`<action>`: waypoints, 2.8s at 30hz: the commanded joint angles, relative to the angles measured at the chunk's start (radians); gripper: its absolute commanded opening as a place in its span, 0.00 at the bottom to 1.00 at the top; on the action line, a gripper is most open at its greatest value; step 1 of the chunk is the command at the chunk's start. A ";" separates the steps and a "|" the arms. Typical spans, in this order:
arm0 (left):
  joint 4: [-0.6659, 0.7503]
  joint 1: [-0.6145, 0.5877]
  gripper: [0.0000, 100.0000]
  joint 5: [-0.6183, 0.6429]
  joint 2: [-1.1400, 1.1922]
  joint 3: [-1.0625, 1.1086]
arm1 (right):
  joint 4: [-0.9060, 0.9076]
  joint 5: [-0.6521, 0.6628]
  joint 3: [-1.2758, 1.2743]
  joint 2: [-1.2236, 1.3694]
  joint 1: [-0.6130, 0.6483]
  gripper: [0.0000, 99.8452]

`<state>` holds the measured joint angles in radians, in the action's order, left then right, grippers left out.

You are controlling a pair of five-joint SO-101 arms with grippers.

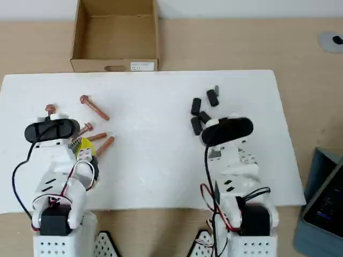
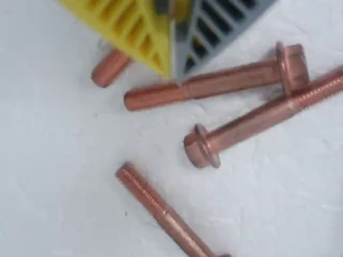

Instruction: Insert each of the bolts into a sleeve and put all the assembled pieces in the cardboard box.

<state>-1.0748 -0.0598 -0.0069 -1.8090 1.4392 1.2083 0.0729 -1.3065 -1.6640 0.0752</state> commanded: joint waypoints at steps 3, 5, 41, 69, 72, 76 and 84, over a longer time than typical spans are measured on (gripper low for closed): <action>-0.092 -0.006 0.01 0.003 0.120 -0.104 | 0.003 -0.008 0.265 0.291 -0.012 0.01; -0.104 -0.008 0.01 0.003 0.194 -0.147 | 0.005 -0.008 0.348 0.403 -0.012 0.01; -0.219 -0.218 0.05 -0.252 1.365 -0.813 | 0.336 0.120 1.331 1.787 0.173 0.10; -0.222 -0.219 0.15 -0.250 1.386 -0.802 | 0.210 0.117 1.385 2.023 0.165 0.11; -0.222 -0.219 0.15 -0.250 1.386 -0.802 | 0.210 0.115 1.382 2.018 0.157 0.16; -0.222 -0.218 0.15 -0.250 1.386 -0.802 | 0.212 0.120 1.380 2.018 0.154 0.16; -0.222 -0.218 0.15 -0.249 1.386 -0.802 | 0.209 0.120 1.377 2.025 0.160 0.15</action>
<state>-1.2912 -0.2700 -0.2509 -0.4219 0.6782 1.4262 0.1864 0.0422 0.3644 0.2394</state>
